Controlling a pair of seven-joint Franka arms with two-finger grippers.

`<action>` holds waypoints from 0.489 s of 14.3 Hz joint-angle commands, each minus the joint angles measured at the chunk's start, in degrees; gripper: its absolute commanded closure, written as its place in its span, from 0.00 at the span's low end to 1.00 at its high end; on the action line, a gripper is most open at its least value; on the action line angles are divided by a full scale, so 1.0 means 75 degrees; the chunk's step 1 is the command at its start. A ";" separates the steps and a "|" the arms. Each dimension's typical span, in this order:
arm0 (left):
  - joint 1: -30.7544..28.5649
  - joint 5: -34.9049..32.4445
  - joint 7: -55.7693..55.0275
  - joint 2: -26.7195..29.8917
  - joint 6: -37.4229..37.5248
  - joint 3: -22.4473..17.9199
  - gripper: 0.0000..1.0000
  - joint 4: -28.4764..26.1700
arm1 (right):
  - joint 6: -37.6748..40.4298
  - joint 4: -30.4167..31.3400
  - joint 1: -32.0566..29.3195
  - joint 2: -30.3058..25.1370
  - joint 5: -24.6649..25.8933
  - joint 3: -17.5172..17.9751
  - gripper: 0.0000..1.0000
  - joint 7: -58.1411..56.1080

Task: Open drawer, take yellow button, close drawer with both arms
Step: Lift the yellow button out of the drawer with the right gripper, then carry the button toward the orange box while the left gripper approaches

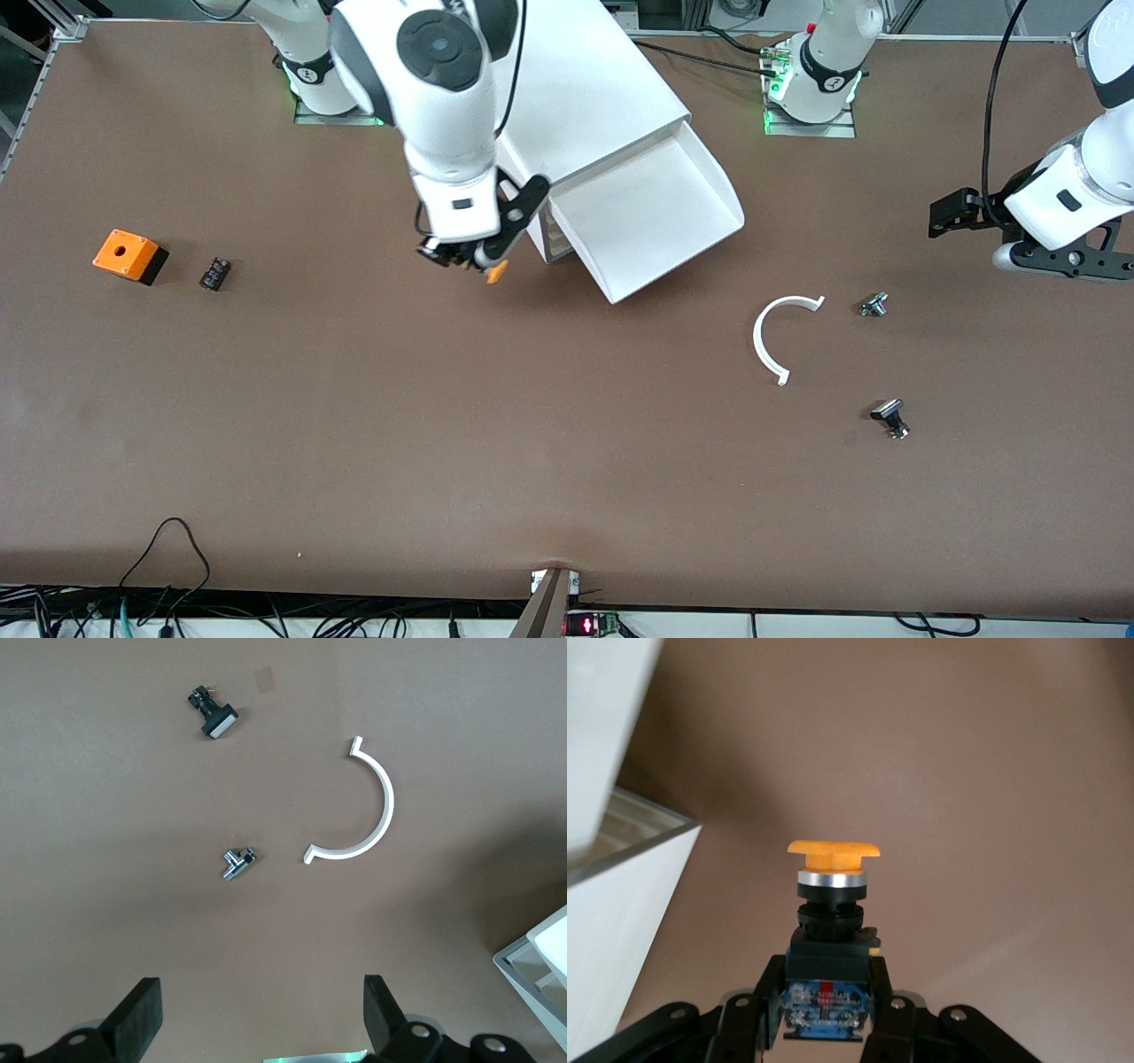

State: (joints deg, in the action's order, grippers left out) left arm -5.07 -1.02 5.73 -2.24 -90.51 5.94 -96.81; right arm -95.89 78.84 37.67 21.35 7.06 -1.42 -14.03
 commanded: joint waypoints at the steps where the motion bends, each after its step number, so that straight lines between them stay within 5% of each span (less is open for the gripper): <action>1: -0.0015 0.0136 0.0045 -0.0053 0.0115 -0.0019 0.00 0.0134 | -0.0373 0.1216 -0.0732 -0.0725 -0.0051 0.0131 0.67 0.1433; 7: -0.0015 0.0136 -0.0002 -0.0111 0.0080 0.0004 0.00 0.0123 | -0.1801 0.3196 -0.2489 -0.0925 -0.0075 0.0131 0.71 0.2574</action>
State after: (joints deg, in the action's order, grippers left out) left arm -5.09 -1.02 5.67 -2.55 -90.51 5.94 -96.81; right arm -105.02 95.91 22.99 17.06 6.95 -1.57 3.84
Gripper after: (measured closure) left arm 0.000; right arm 0.590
